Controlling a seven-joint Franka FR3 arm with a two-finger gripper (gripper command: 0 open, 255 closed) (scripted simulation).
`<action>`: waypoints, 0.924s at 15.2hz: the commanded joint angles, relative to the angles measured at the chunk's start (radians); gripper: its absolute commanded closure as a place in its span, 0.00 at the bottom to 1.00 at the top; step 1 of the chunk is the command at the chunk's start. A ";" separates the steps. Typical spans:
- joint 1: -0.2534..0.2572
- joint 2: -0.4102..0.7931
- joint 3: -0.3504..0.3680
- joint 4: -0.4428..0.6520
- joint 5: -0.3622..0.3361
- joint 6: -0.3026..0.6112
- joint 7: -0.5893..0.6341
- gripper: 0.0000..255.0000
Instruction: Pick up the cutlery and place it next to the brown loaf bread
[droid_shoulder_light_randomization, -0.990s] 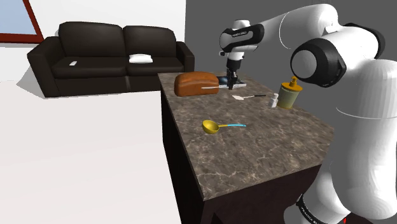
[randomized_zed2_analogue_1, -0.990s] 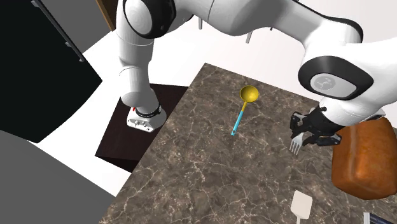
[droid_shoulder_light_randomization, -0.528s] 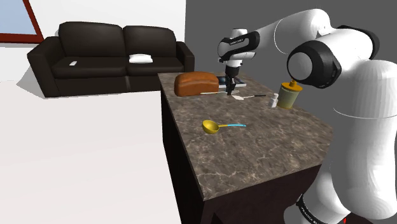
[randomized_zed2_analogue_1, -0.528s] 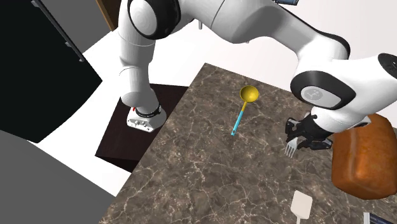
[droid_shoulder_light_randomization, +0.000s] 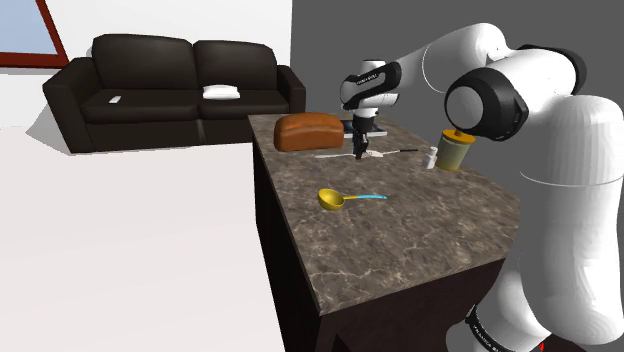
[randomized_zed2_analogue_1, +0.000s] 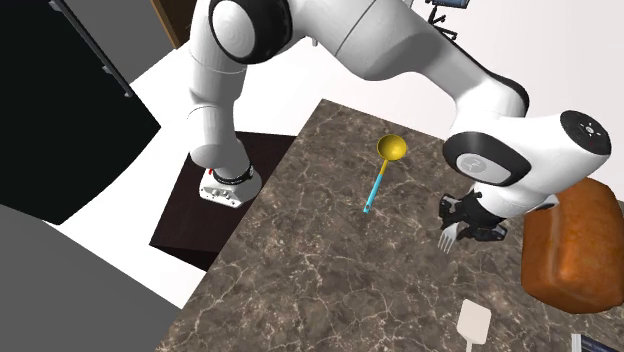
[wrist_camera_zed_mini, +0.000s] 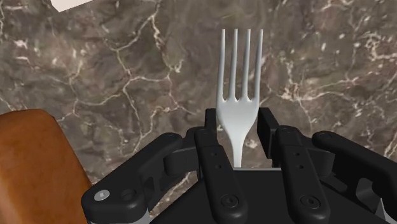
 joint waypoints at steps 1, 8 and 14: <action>-0.002 0.010 0.005 -0.015 0.008 0.023 -0.004 1.00; -0.014 0.053 0.025 -0.055 0.042 0.098 -0.023 1.00; -0.016 0.056 0.027 -0.058 0.045 0.104 -0.024 1.00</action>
